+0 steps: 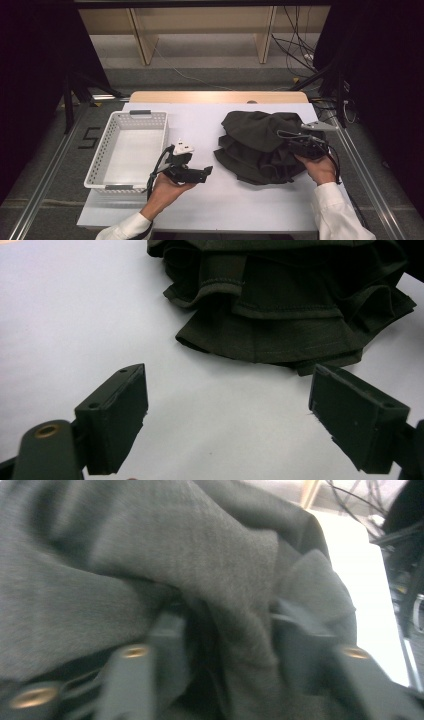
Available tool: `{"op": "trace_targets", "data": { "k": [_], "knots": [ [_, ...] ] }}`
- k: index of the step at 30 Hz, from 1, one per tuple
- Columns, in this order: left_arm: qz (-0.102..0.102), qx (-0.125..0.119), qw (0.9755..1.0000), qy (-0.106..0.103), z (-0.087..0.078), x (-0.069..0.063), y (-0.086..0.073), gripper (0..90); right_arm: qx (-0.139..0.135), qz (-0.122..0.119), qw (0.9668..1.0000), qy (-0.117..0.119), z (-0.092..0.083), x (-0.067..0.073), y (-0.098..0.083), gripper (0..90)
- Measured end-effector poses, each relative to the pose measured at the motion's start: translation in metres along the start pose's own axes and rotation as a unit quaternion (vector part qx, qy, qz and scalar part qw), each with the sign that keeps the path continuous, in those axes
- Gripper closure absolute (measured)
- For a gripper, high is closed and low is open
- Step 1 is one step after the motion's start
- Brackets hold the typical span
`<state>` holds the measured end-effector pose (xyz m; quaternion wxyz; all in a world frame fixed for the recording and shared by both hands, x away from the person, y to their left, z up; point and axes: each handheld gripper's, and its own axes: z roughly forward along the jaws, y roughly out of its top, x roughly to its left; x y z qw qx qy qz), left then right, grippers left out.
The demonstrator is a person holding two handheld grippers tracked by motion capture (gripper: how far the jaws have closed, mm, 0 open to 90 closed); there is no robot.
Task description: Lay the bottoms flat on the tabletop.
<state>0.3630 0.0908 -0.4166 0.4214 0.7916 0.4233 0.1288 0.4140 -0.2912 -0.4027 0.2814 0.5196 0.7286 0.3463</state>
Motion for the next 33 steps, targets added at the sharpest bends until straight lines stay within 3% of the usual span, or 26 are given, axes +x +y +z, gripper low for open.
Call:
{"op": "trace_targets", "data": {
  "k": [6, 11, 13, 17, 19, 23, 26, 31, 33],
  "knots": [
    [0.001, -0.001, 1.0000, 0.000, -0.001, 0.000, 0.000, 15.5, 0.011, 0.003, 0.9999, 0.013, -0.011, -0.004, -0.004, 26.1],
    [0.002, -0.001, 1.0000, 0.002, 0.001, -0.001, -0.001, 15.5, 0.069, -0.011, 0.9974, 0.017, 0.005, 0.000, -0.025, 22.4],
    [0.004, 0.001, 1.0000, 0.001, 0.001, -0.001, -0.001, 15.5, 0.080, 0.005, 0.9964, 0.028, 0.014, 0.000, -0.031, 30.8],
    [0.002, 0.005, 1.0000, 0.005, 0.003, 0.000, -0.001, 15.5, 0.083, 0.011, 0.9960, 0.031, 0.024, 0.001, -0.034, 68.1],
    [0.003, 0.006, 1.0000, 0.007, 0.003, 0.002, -0.002, 15.5, 0.073, 0.022, 0.9962, 0.043, 0.023, 0.001, -0.032, 77.9],
    [-0.002, 0.001, 0.9999, 0.010, 0.002, 0.002, -0.001, 15.6, 0.018, 0.024, 0.9977, 0.061, 0.008, 0.012, -0.014, 80.8],
    [-0.001, -0.003, 0.9999, 0.012, 0.001, 0.002, 0.000, 15.5, -0.015, 0.036, 0.9950, 0.092, 0.000, 0.025, 0.005, 80.9],
    [-0.004, -0.009, 0.9998, 0.016, -0.001, 0.004, 0.000, 15.5, -0.015, -0.004, 0.9924, 0.122, 0.010, 0.067, 0.021, 80.9],
    [-0.004, -0.008, 0.9998, 0.018, -0.001, 0.005, 0.000, 15.5, -0.011, -0.017, 0.9896, 0.142, 0.018, 0.084, 0.023, 80.8]
  ]
}}
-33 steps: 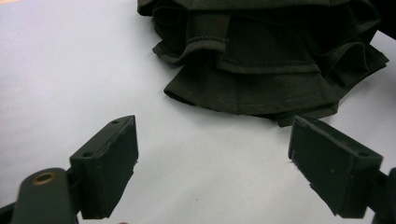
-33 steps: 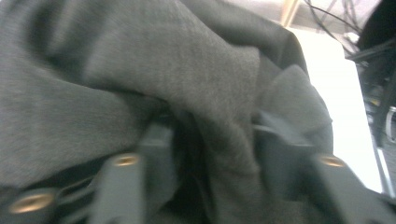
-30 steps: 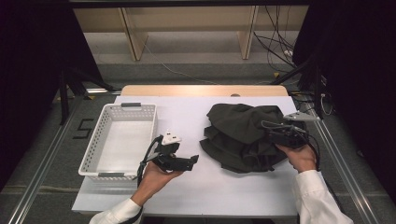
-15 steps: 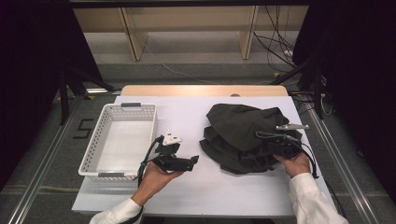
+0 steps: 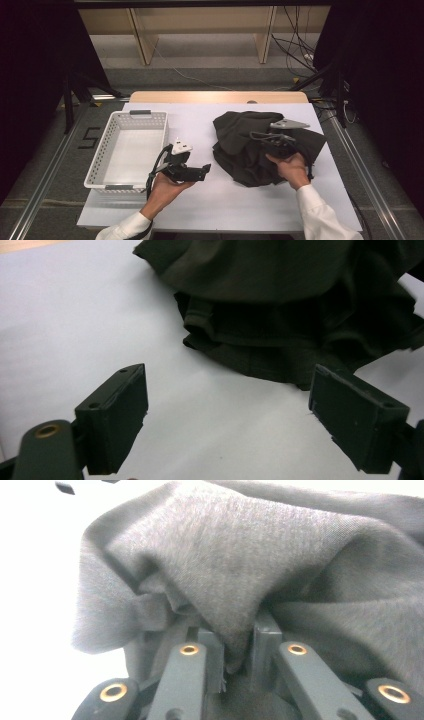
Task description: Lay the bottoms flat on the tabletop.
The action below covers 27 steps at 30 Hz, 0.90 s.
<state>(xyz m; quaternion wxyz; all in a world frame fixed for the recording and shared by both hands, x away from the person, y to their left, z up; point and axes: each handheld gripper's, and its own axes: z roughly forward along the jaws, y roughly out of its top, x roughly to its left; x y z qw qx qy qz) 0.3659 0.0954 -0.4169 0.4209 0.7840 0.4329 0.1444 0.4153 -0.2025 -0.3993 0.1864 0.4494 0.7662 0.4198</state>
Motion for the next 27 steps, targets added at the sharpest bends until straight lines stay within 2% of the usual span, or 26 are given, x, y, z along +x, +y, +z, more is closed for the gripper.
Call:
{"op": "trace_targets", "data": {
  "k": [2, 3, 5, 6, 7, 10, 12, 14, 16, 20, 23, 27],
  "knots": [
    [-0.004, 0.003, 1.0000, 0.002, 0.001, 0.002, -0.001, 15.5, 0.006, 0.014, 0.9990, 0.041, 0.012, 0.012, -0.001, 80.9],
    [-0.006, 0.004, 1.0000, 0.003, 0.002, 0.003, -0.001, 15.6, 0.015, 0.007, 0.9987, 0.049, 0.018, 0.019, -0.003, 80.8],
    [-0.006, 0.007, 0.9999, 0.005, 0.002, 0.004, -0.002, 15.5, 0.037, -0.024, 0.9980, 0.047, 0.029, 0.034, -0.009, 80.6],
    [-0.007, 0.005, 0.9999, 0.007, 0.002, 0.004, -0.002, 15.5, 0.044, -0.033, 0.9975, 0.045, 0.032, 0.039, -0.012, 80.2],
    [-0.008, 0.004, 0.9999, 0.008, 0.002, 0.004, -0.002, 15.6, 0.047, -0.033, 0.9973, 0.046, 0.033, 0.040, -0.014, 79.6],
    [-0.007, 0.000, 0.9999, 0.009, 0.000, 0.004, -0.001, 15.5, 0.040, -0.020, 0.9977, 0.051, 0.023, 0.034, -0.011, 73.5],
    [-0.007, -0.002, 0.9999, 0.009, 0.000, 0.005, -0.001, 15.6, 0.034, -0.022, 0.9978, 0.052, 0.009, 0.028, -0.008, 58.6],
    [-0.009, -0.003, 0.9999, 0.010, -0.001, 0.006, -0.001, 15.6, 0.028, -0.026, 0.9977, 0.056, -0.006, 0.023, -0.005, 47.4],
    [-0.009, -0.004, 0.9999, 0.010, -0.001, 0.005, 0.000, 15.5, 0.020, -0.039, 0.9983, 0.038, -0.023, 0.018, -0.004, 42.9],
    [-0.002, -0.004, 1.0000, 0.007, -0.001, 0.001, 0.002, 15.5, 0.004, -0.025, 0.9993, 0.026, -0.054, 0.004, -0.004, 35.4],
    [-0.001, -0.004, 1.0000, 0.006, -0.001, 0.001, 0.003, 15.5, 0.005, -0.033, 0.9993, -0.017, -0.072, -0.007, -0.009, 31.2],
    [-0.002, -0.003, 1.0000, 0.007, 0.001, 0.001, 0.002, 15.5, 0.020, -0.036, 0.9971, -0.064, -0.086, -0.023, -0.024, 27.7]
  ]
}}
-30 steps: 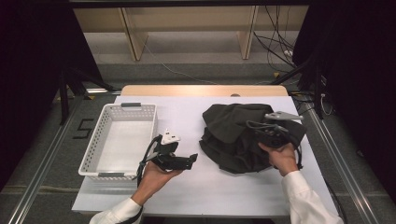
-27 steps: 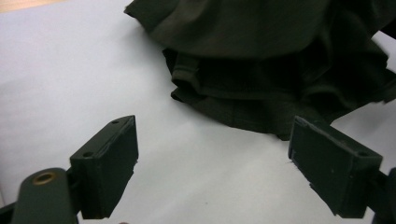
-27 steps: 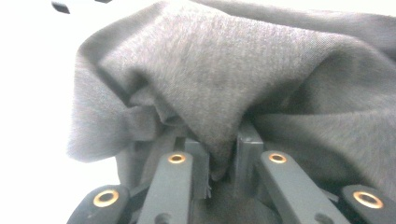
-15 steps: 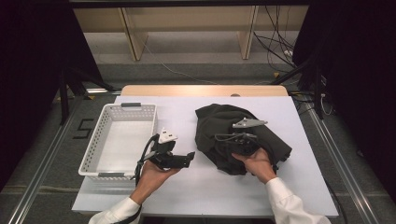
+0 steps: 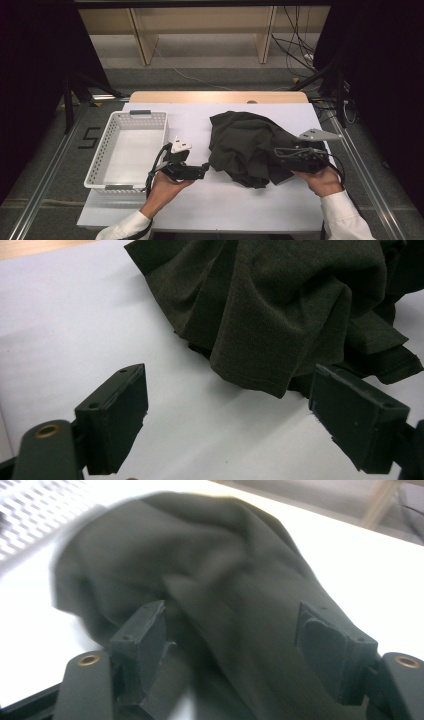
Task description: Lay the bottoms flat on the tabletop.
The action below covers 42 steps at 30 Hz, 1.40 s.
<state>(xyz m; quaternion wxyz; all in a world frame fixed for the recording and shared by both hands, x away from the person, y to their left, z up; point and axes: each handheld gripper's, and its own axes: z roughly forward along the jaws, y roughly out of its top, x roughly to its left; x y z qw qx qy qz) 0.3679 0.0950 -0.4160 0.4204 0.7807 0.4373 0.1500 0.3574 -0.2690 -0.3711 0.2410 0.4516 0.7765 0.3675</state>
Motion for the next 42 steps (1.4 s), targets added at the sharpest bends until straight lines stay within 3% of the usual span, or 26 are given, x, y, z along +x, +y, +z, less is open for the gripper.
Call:
{"op": "trace_targets", "data": {
  "k": [7, 10, 14, 17, 18, 20, 22, 24, 25, 30, 32, 34, 36, 38, 42],
  "knots": [
    [0.005, 0.005, 1.0000, 0.000, 0.002, -0.001, -0.002, 15.5, 0.033, 0.026, 0.9985, -0.035, -0.003, -0.024, -0.027, 24.0],
    [0.000, 0.007, 1.0000, -0.001, 0.003, 0.000, -0.003, 15.5, 0.048, 0.047, 0.9973, -0.030, -0.003, -0.032, -0.033, 20.0],
    [0.005, 0.008, 1.0000, 0.000, 0.003, -0.001, -0.003, 15.5, 0.083, 0.040, 0.9949, -0.040, 0.008, -0.035, -0.044, 16.3],
    [0.006, 0.009, 0.9999, -0.001, 0.004, -0.001, -0.003, 15.5, 0.096, 0.052, 0.9934, -0.036, 0.018, -0.040, -0.052, 16.9],
    [0.004, 0.011, 0.9999, 0.000, 0.005, -0.001, -0.003, 15.5, 0.099, 0.057, 0.9929, -0.032, 0.022, -0.041, -0.054, 20.9],
    [0.004, 0.011, 0.9999, -0.001, 0.005, -0.001, -0.003, 15.5, 0.095, 0.062, 0.9932, -0.026, 0.029, -0.042, -0.057, 38.7],
    [0.004, 0.009, 1.0000, 0.000, 0.005, -0.002, -0.002, 15.5, 0.098, 0.059, 0.9929, -0.035, 0.036, -0.043, -0.057, 65.3],
    [0.004, 0.008, 1.0000, -0.001, 0.004, -0.002, -0.002, 15.5, 0.079, 0.067, 0.9936, -0.046, 0.037, -0.046, -0.050, 82.4],
    [0.005, 0.007, 1.0000, 0.000, 0.004, -0.002, -0.002, 15.5, 0.066, 0.072, 0.9940, -0.049, 0.034, -0.048, -0.043, 85.3],
    [0.005, 0.008, 1.0000, 0.001, 0.005, -0.002, -0.002, 15.5, -0.001, 0.075, 0.9959, -0.051, 0.022, -0.046, 0.001, 86.7],
    [0.006, 0.008, 1.0000, -0.001, 0.005, -0.002, -0.002, 15.5, -0.017, 0.066, 0.9963, -0.053, 0.024, -0.042, 0.018, 86.7],
    [0.007, 0.008, 0.9999, -0.001, 0.005, -0.003, -0.002, 15.5, -0.033, 0.073, 0.9957, -0.046, 0.031, -0.040, 0.032, 86.8],
    [0.006, 0.011, 0.9999, -0.002, 0.006, -0.003, -0.002, 15.5, -0.040, 0.081, 0.9953, -0.034, 0.040, -0.037, 0.044, 86.8],
    [0.008, 0.011, 0.9999, -0.001, 0.007, -0.002, -0.002, 15.5, -0.041, 0.074, 0.9958, -0.036, 0.051, -0.032, 0.052, 86.7],
    [0.010, 0.008, 0.9999, 0.000, 0.008, -0.003, 0.000, 15.5, -0.034, 0.082, 0.9953, -0.037, 0.065, -0.032, 0.053, 86.6]
  ]
}}
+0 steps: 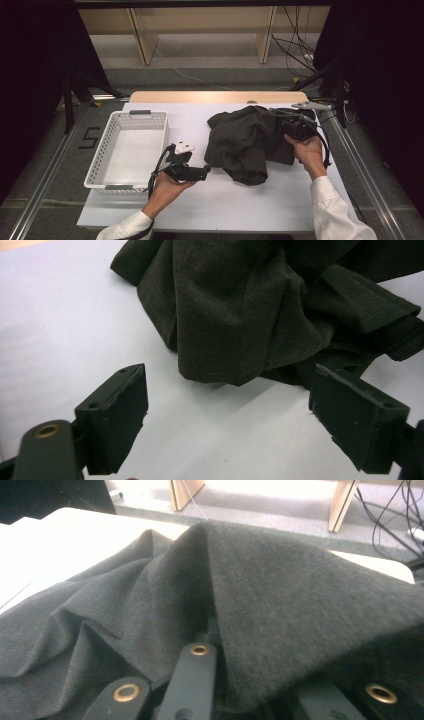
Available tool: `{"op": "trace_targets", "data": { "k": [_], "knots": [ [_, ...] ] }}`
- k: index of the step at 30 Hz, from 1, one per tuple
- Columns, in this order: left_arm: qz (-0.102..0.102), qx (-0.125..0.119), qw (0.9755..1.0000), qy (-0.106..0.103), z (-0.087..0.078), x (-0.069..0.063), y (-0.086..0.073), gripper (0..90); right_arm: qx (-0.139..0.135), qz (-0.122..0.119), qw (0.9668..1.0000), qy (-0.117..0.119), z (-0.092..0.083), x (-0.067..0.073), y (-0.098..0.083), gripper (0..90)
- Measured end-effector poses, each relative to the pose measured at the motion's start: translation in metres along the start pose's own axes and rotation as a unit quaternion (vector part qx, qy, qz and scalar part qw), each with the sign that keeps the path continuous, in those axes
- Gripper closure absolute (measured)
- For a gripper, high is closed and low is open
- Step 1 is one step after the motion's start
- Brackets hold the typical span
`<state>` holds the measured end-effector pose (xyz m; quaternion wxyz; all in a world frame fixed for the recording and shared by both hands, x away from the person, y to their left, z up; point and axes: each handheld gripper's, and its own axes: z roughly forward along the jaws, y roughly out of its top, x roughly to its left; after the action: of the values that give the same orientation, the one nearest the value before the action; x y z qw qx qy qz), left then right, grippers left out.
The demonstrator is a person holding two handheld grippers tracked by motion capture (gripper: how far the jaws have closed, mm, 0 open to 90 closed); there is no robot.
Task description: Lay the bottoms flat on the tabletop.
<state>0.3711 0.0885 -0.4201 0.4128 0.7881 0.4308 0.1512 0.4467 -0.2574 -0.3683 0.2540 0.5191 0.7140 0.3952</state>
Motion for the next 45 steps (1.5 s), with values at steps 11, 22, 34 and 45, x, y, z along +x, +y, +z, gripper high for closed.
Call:
{"op": "trace_targets", "data": {
  "k": [11, 22, 34, 45],
  "knots": [
    [-0.001, 0.024, 0.9996, -0.015, 0.048, -0.018, 0.032, 15.3, 0.012, 0.011, 0.9999, 0.000, 0.003, -0.008, -0.008, 86.1],
    [-0.026, 0.100, 0.9930, -0.058, 0.114, -0.016, 0.021, 73.5, 0.013, 0.002, 0.9999, 0.009, 0.003, -0.005, -0.008, 86.2],
    [0.045, 0.085, 0.9746, -0.202, 0.032, -0.079, 0.023, 83.1, -0.032, -0.004, 0.9990, 0.031, -0.034, -0.005, 0.014, 86.9],
    [0.049, 0.123, 0.9866, -0.096, 0.040, -0.035, 0.001, 79.5, -0.017, -0.036, 0.9970, 0.067, -0.019, 0.034, 0.018, 86.8]
  ]
}}
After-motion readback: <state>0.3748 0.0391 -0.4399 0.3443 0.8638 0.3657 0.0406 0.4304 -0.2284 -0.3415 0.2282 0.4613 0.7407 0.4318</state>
